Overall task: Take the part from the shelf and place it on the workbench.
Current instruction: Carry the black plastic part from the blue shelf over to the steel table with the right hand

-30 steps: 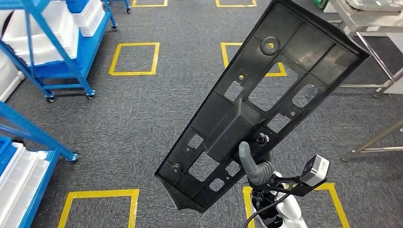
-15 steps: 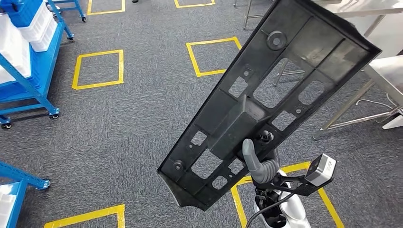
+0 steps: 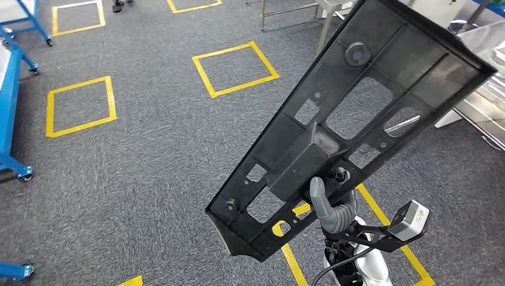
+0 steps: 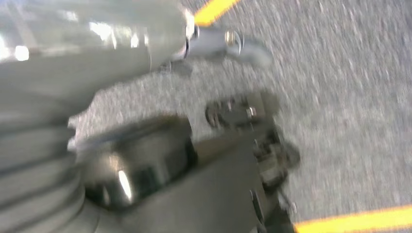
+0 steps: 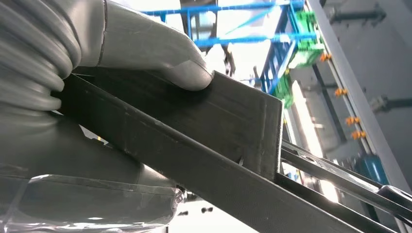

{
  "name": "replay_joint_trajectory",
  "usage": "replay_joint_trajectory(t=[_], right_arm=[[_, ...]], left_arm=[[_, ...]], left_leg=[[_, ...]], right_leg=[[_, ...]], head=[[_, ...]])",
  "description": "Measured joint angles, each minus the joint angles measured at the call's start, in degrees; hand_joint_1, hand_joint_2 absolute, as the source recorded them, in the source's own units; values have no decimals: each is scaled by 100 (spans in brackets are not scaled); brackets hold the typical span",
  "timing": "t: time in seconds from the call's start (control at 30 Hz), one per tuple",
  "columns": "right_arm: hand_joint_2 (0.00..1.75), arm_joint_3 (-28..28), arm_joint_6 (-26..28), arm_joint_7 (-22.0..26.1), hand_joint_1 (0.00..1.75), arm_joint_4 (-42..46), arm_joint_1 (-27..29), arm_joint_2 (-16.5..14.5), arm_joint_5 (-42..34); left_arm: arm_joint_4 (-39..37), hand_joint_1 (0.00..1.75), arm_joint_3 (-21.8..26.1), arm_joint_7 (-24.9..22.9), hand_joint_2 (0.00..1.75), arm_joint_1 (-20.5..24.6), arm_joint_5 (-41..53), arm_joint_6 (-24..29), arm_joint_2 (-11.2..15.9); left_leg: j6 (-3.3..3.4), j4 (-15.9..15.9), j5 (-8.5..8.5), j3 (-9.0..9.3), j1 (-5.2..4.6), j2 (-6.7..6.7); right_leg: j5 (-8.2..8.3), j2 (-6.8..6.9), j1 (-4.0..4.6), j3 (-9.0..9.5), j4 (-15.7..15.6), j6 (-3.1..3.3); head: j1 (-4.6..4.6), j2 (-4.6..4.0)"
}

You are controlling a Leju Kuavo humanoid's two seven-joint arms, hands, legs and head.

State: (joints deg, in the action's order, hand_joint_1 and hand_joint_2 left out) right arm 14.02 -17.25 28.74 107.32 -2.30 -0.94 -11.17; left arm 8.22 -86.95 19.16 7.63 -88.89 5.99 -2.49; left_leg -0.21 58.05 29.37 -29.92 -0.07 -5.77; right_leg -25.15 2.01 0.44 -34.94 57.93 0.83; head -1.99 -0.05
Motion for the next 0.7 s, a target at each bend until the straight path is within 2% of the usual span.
replay_joint_trajectory(t=[0.03,0.1,0.13,0.17,0.2,0.23,0.27,0.3,0.33,0.37,0.4,0.47,0.5,0.53,0.6,0.67,0.7], right_arm=[[175,-11,1,11,148,7,3,-1,5],[175,-19,1,24,148,15,5,-2,7],[175,-20,1,24,148,14,12,-3,7],[175,-21,1,24,148,13,22,-3,7],[175,-22,1,23,148,11,31,-2,7],[175,-24,1,23,148,11,37,-2,7],[175,-26,1,24,148,11,39,-2,7],[175,-27,1,24,148,11,39,-2,7],[175,-28,2,22,148,11,36,-2,8],[175,-30,4,20,148,11,34,-2,13],[175,-34,7,16,148,11,34,-2,21],[175,-54,24,8,148,14,36,-1,39],[175,-69,35,5,148,17,33,0,45],[175,-83,46,0,148,20,18,0,49],[175,-98,54,-19,148,17,-35,0,51],[175,-104,43,-44,148,-4,-75,0,47],[175,-109,33,-53,148,-21,-80,0,42]], left_arm=[[0,0,0,5,175,6,-1,0,-2],[0,0,0,10,175,-7,-2,0,-2],[0,0,-1,9,175,-22,-2,0,-2],[0,0,-1,9,175,-36,-2,0,-2],[0,0,-2,9,175,-45,-2,0,-2],[0,0,-2,9,175,-45,-2,0,-2],[0,0,-2,9,175,-42,-2,0,-2],[0,0,-2,10,175,-39,-2,0,-2],[0,0,-2,10,175,-38,-2,0,-1],[0,0,-2,11,175,-41,-2,0,0],[0,0,-3,12,175,-43,-1,0,1],[0,0,-4,16,175,-27,1,-4,0],[-1,0,-4,18,175,-9,1,-6,-2],[-1,0,-4,20,175,7,1,-8,-3],[-2,0,-4,20,175,9,-3,-3,-4],[-2,0,-4,12,175,-19,-9,10,-4],[-2,0,-4,7,175,-27,-12,14,-3]], left_leg=[[-20,146,102,-50,11,135],[-46,801,446,-346,34,443],[-54,1204,611,-549,38,500],[-62,1509,691,-717,41,520],[-67,1615,653,-799,45,524],[-66,1491,499,-773,52,534],[-63,1164,264,-650,64,581],[-55,771,49,-491,83,715],[-47,410,-97,-346,100,859],[-36,180,-169,-253,109,982],[-17,83,-169,-217,105,1051],[48,40,-183,-199,90,955],[90,8,-204,-185,91,886],[129,-25,-226,-170,96,814],[180,-62,-241,-152,85,653],[195,-61,-228,-153,64,475],[195,-60,-220,-153,59,390]], right_leg=[[12,-63,-20,17,-27,33],[22,-201,-38,35,-47,80],[21,-278,-34,35,-45,92],[20,-365,-32,36,-41,96],[19,-452,-31,40,-36,96],[16,-542,-33,47,-27,91],[10,-628,-37,55,-14,80],[0,-707,-45,55,5,63],[-11,-784,-46,42,35,38],[-11,-853,-54,19,57,2],[-5,-918,-65,-10,67,-37],[25,-1025,-88,-51,59,-122],[10,-948,-84,-72,84,-150],[-56,-801,-76,-125,188,-173],[-355,-418,-72,-391,735,-210],[-636,-277,-105,-741,1434,-250],[-649,-253,-120,-816,1588,-265]], head=[[0,0],[0,0],[0,0],[0,0],[0,-1],[0,-1],[0,-1],[0,-1],[0,-1],[0,0],[-1,0],[-1,1],[0,1],[1,0],[1,0],[0,0],[0,-1]])
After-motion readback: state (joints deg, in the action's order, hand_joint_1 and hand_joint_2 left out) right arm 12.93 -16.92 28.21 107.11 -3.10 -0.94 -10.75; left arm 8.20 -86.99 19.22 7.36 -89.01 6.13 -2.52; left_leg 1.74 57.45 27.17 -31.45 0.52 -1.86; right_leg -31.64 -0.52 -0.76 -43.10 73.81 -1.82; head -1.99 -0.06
